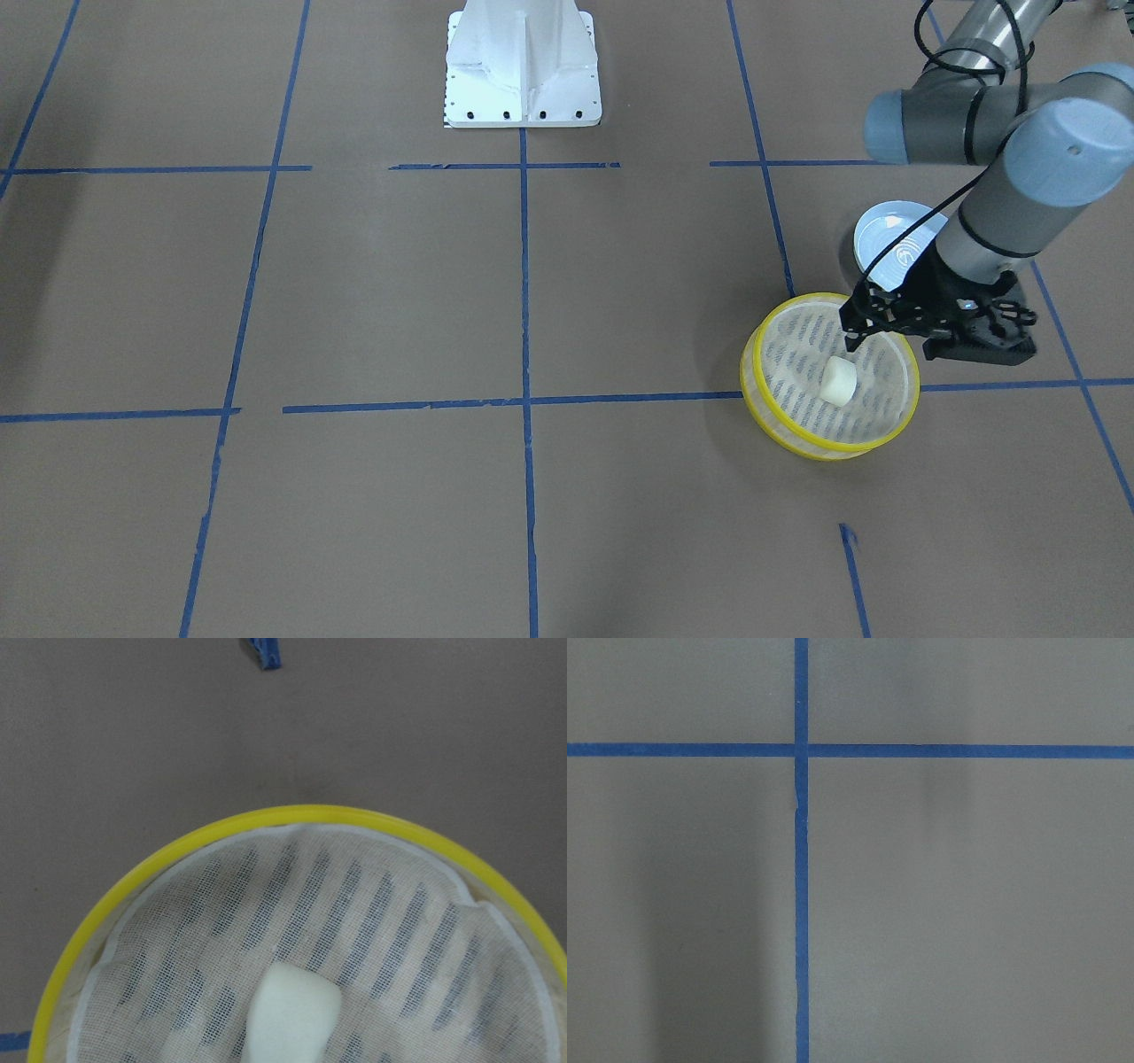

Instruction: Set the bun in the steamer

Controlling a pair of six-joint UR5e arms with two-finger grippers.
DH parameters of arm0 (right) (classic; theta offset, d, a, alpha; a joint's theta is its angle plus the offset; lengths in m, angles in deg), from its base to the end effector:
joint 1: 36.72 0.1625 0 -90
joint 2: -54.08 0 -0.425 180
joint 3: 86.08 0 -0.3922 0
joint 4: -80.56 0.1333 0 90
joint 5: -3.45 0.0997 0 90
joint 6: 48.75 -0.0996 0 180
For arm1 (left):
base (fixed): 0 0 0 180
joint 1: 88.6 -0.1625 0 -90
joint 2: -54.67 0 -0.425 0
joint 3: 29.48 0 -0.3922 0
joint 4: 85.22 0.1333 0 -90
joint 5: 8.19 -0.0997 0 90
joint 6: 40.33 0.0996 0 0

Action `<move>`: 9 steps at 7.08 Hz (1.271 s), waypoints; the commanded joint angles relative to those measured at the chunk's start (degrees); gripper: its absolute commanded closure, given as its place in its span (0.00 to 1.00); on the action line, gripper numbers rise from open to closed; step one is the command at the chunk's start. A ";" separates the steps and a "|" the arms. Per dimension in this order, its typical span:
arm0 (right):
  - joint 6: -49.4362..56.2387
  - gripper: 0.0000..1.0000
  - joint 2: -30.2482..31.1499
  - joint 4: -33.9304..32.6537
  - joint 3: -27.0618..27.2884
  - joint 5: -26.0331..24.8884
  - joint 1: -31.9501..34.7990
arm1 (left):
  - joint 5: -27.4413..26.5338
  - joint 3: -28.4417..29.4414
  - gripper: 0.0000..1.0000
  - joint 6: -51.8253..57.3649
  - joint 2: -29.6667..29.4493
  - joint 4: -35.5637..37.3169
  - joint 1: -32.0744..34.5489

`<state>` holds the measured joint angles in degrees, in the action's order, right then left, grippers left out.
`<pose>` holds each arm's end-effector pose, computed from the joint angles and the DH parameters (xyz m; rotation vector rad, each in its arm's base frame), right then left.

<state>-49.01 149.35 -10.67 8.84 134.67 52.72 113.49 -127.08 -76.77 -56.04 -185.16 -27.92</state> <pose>0.0633 -0.4514 0.6657 -0.0315 -0.7192 0.0049 0.2361 -0.5858 0.3789 0.2569 0.7987 0.0676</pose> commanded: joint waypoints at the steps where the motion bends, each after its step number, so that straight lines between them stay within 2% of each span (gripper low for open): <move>1: 0.00 0.00 0.00 0.00 0.00 0.00 -0.05 | 0.57 -4.16 0.00 10.35 4.26 1.93 8.18; 2: 0.00 0.00 0.00 0.00 0.00 0.00 -0.06 | 4.23 -4.78 0.00 18.42 6.97 3.51 13.01; 3: 0.00 0.00 0.00 0.00 0.00 0.00 0.03 | 9.40 -3.91 0.00 26.16 11.87 4.14 20.71; 4: 0.00 0.00 0.00 0.00 0.00 0.00 0.03 | 12.33 -1.21 0.00 35.46 15.75 4.06 25.93; 5: 0.00 0.00 0.00 0.00 0.00 0.00 -0.05 | 12.96 2.56 0.00 39.38 17.10 5.10 29.46; 6: 0.00 0.00 0.00 0.00 0.00 0.00 0.03 | 12.97 4.25 0.00 39.42 19.63 5.55 30.62; 7: 0.00 0.00 0.00 0.00 0.00 0.00 0.03 | 12.97 3.57 0.00 39.42 24.09 5.81 30.55; 9: 0.00 0.00 0.00 0.00 0.00 0.00 0.03 | 12.97 3.74 0.00 38.72 25.80 7.73 30.29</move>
<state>-49.01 149.35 -10.67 8.84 134.67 52.75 126.44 -123.46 -37.78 -31.76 -178.70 2.47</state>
